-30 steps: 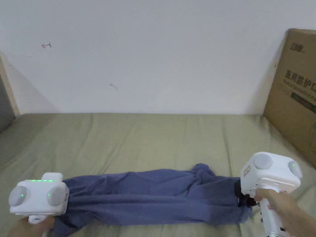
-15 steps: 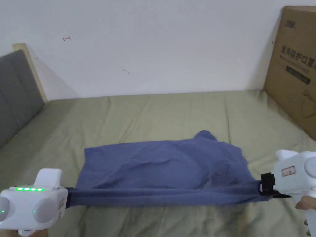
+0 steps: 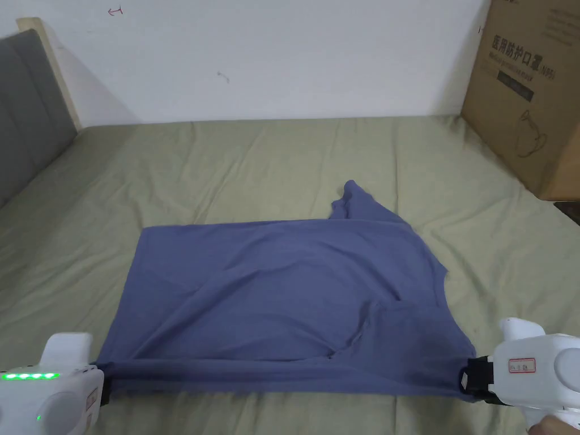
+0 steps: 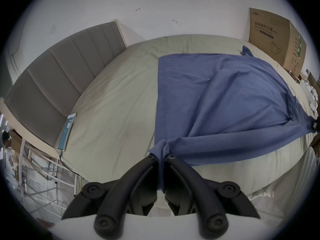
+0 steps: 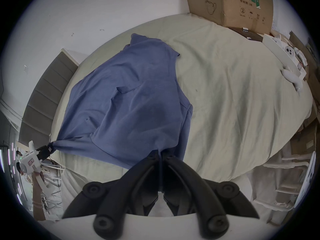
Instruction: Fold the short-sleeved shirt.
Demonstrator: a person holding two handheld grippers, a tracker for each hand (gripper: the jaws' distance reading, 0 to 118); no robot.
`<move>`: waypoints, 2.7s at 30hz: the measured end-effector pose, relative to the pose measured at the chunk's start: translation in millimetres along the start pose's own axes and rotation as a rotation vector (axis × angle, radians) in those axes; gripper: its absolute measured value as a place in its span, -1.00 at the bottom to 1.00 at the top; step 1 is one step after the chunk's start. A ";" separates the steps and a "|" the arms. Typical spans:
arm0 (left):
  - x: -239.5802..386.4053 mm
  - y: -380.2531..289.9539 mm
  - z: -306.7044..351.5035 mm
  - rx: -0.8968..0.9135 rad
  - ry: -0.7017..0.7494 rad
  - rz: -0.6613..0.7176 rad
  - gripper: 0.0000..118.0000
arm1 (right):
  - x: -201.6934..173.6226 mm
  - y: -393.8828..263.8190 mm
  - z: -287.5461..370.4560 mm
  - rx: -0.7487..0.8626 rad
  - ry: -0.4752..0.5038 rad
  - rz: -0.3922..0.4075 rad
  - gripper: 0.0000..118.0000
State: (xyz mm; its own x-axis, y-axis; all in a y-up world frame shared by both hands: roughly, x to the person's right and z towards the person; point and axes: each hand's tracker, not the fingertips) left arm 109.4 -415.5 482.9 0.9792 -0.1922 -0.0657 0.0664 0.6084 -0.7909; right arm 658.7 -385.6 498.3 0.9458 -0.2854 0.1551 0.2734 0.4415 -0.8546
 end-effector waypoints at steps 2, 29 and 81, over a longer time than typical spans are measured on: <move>-1.2 -1.1 -2.7 -0.061 -0.007 -0.001 -0.49 | 2.0 1.7 -5.7 -0.003 -0.028 0.016 -0.81; -26.3 -5.6 10.4 0.055 -0.060 0.188 0.69 | -2.6 -43.2 4.8 -0.008 0.014 0.028 -1.00; -3.9 144.1 -87.5 -0.024 0.010 0.086 0.68 | -24.6 164.6 -88.2 -0.044 -0.155 0.206 0.31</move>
State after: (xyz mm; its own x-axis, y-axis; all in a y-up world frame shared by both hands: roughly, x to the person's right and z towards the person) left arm 98.3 -394.5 316.0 0.9791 -0.1479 -0.1394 -0.0222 0.6039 -0.7968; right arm 664.9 -381.0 310.1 0.9972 -0.0578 0.0470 0.0677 0.4386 -0.8961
